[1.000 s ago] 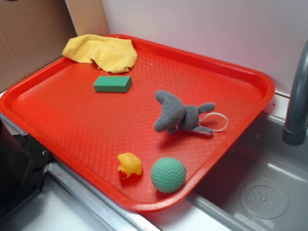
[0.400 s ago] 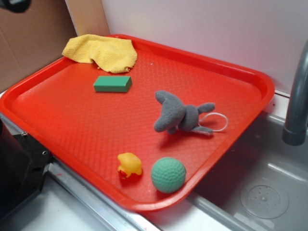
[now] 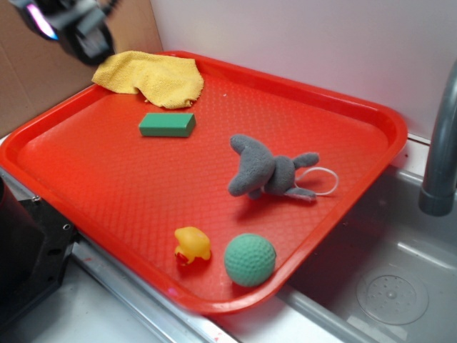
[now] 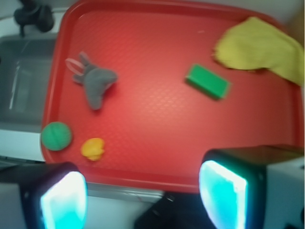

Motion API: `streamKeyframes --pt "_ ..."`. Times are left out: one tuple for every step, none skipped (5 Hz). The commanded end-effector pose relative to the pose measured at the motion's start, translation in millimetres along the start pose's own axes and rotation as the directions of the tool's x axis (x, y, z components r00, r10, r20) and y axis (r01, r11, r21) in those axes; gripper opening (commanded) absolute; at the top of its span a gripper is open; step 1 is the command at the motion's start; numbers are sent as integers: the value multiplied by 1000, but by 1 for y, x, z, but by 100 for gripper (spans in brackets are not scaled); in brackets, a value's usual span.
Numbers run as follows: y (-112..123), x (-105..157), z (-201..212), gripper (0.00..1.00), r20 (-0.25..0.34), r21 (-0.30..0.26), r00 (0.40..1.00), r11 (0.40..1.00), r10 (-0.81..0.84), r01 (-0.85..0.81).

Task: Grab the yellow duck.

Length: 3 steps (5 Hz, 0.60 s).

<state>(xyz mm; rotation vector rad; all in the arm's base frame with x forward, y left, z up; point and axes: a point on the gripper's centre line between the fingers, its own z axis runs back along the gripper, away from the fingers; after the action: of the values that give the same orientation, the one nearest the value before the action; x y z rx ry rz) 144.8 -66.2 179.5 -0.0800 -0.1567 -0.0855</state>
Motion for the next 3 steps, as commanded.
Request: streamKeyframes --pt "-39 -13 -35 100 -2 -64 999 997 -51 51" --pt "-49 -23 -55 100 -32 -74 994 992 -102 99" --pt "-51 -28 -75 100 -49 -23 993 994 -108 107"
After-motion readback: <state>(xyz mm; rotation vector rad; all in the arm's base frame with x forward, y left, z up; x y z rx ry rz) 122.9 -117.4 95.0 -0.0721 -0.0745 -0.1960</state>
